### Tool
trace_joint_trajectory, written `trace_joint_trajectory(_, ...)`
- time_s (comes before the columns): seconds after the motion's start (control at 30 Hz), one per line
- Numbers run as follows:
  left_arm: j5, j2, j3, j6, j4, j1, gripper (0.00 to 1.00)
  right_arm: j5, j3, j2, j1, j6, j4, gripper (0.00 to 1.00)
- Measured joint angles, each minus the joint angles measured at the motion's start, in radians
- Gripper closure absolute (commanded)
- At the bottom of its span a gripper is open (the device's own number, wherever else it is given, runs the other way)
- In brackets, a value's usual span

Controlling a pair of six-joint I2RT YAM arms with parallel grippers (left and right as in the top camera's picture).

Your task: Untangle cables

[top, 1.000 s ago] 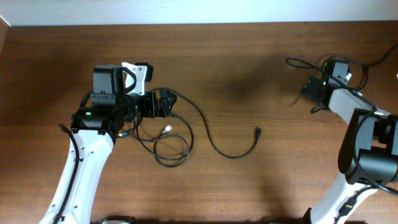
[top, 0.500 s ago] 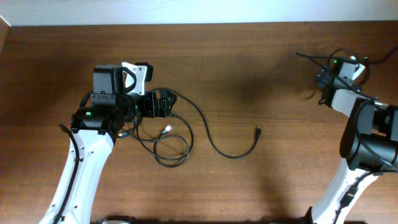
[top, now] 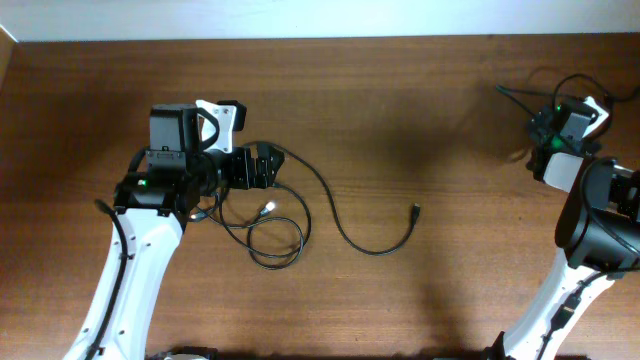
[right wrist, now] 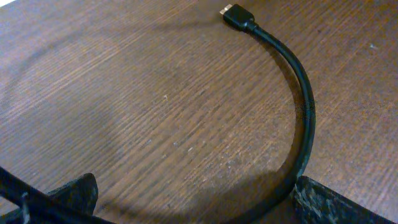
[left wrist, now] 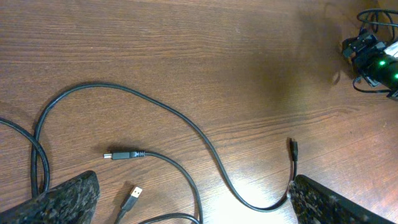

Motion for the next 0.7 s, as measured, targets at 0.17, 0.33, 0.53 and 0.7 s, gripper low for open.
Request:
trace_joint_trajectory(0.17,0.000,0.000,0.000,0.000,0.000,0.000,0.01,-0.075,0.011,-0.004,-0.014,0.002,0.004,0.01)
trace_joint_trajectory(0.33,0.000,0.000,0.000,0.000,0.000,0.000,0.01,-0.210,0.025,-0.060,-0.016,-0.047,-0.127,0.01)
trace_joint_trajectory(0.53,0.000,0.000,0.000,0.000,-0.002,0.000,0.01,-0.281,0.029,-0.335,-0.010,-0.074,-0.394,0.01)
trace_joint_trajectory(0.7,0.000,0.000,0.000,0.000,0.000,0.000,0.01,-0.425,0.038,-0.647,0.021,-0.106,-0.732,0.01)
